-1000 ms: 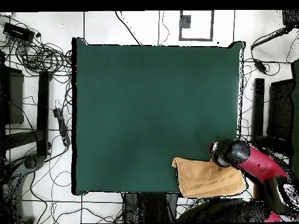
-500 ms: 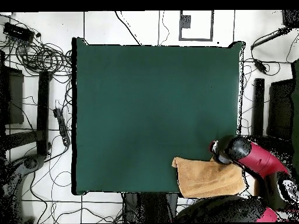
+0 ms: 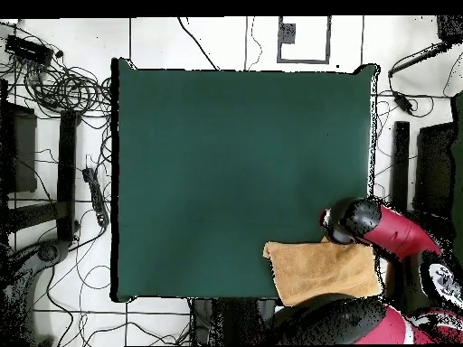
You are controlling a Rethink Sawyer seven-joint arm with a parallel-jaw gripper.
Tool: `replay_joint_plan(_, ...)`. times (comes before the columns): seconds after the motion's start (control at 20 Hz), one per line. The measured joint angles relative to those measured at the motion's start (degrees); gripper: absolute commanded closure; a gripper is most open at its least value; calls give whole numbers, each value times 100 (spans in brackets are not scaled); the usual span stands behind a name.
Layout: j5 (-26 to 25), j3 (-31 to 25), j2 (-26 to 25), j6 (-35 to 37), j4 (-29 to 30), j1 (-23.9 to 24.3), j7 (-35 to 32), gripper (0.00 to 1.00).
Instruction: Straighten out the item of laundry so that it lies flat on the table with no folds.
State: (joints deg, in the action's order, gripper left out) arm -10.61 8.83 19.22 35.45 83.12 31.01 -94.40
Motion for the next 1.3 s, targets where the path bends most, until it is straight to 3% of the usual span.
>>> replay_joint_plan(1.3, 1354, 8, 869, 0, 11, -1124, -6, 100)
